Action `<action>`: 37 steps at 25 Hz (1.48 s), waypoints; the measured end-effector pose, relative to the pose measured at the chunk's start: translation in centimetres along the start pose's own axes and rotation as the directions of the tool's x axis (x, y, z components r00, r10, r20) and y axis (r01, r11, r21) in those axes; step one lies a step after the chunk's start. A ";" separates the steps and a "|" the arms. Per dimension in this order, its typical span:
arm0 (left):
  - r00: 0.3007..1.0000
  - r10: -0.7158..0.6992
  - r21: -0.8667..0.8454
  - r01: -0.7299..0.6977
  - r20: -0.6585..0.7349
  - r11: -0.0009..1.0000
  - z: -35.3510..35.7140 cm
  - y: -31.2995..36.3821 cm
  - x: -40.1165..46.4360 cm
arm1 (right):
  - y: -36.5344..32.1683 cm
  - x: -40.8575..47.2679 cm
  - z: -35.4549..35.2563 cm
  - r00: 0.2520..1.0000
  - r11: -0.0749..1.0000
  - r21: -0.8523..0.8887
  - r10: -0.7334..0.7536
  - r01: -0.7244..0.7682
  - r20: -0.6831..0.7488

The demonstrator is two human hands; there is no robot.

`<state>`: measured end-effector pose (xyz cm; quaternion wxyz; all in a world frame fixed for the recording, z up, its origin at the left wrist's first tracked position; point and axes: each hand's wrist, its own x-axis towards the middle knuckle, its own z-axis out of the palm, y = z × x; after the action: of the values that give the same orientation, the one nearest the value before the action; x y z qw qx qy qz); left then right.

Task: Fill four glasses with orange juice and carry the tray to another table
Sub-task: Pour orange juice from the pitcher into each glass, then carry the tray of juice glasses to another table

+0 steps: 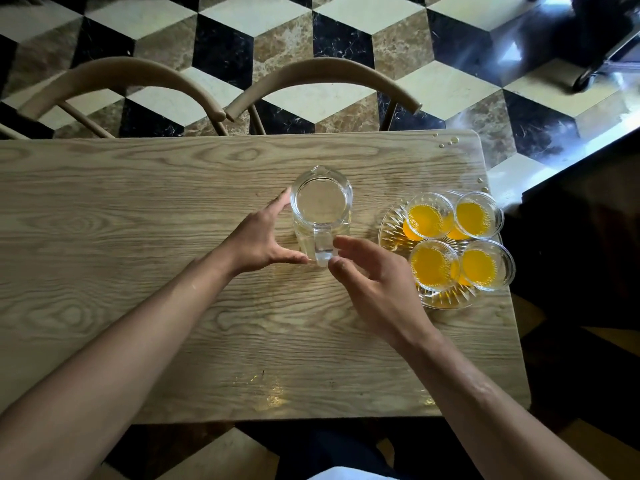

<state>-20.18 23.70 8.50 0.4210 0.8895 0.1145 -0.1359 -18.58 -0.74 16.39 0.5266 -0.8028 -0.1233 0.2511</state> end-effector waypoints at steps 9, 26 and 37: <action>0.906 -0.180 -0.178 0.118 -0.383 0.977 -0.5 2.5 -6.4 | 2.6 -1.0 -9.3 0.998 0.998 0.007 -0.058 0.058 -0.014; 0.773 -0.153 -0.338 -0.083 -0.616 0.938 13.6 20.3 -10.2 | 10.4 -3.6 -26.5 0.993 0.993 -0.087 -0.083 0.076 -0.080; 0.856 -0.297 -0.402 0.117 -0.423 0.908 18.1 13.8 -2.9 | 15.3 -1.1 -25.5 0.971 0.984 -0.119 0.104 -0.132 -0.213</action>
<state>-21.17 0.72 8.38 0.5189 0.7844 0.3335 0.0643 -6.93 -27.57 11.00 0.4663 -0.8635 -0.0364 0.1887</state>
